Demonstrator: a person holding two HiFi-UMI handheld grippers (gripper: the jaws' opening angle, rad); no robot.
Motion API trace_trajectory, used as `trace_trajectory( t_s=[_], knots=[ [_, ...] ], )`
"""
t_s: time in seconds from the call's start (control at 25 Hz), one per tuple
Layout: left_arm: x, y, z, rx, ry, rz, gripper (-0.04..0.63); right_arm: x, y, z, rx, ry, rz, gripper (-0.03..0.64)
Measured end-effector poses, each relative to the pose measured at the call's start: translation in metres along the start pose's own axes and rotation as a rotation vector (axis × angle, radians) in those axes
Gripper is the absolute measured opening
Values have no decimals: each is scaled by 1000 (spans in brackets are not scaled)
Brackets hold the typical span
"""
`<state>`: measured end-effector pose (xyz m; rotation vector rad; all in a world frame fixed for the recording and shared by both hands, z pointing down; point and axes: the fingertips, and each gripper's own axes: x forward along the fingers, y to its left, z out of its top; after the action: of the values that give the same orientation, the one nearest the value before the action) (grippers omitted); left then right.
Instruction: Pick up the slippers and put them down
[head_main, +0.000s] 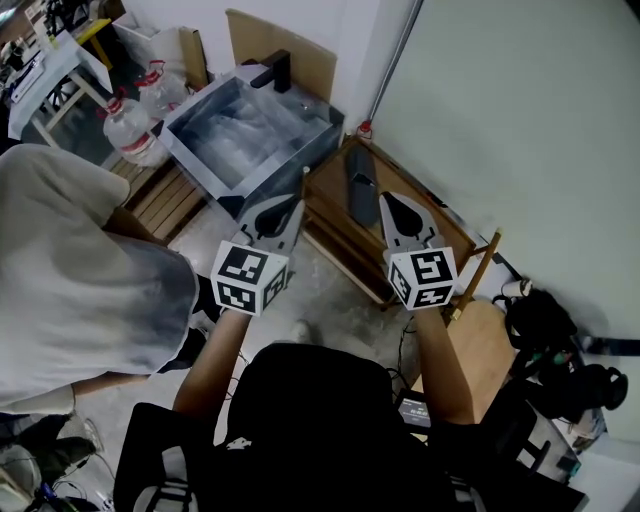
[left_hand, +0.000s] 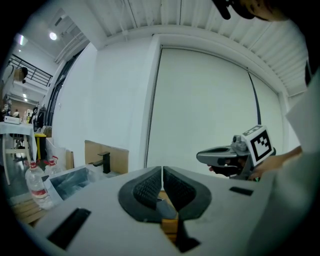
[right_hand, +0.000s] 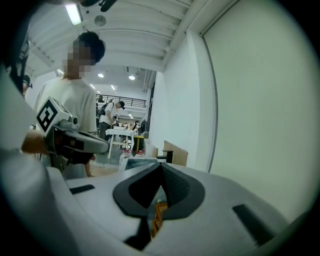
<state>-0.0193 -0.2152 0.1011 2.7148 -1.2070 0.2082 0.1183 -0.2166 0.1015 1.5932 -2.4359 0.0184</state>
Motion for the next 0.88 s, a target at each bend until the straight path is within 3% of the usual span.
trace_trajectory(
  t_s=[0.88],
  knots=[
    [99,29,-35,-50,101,-13,12,70,-71,-62,56,128,3,-8]
  ],
)
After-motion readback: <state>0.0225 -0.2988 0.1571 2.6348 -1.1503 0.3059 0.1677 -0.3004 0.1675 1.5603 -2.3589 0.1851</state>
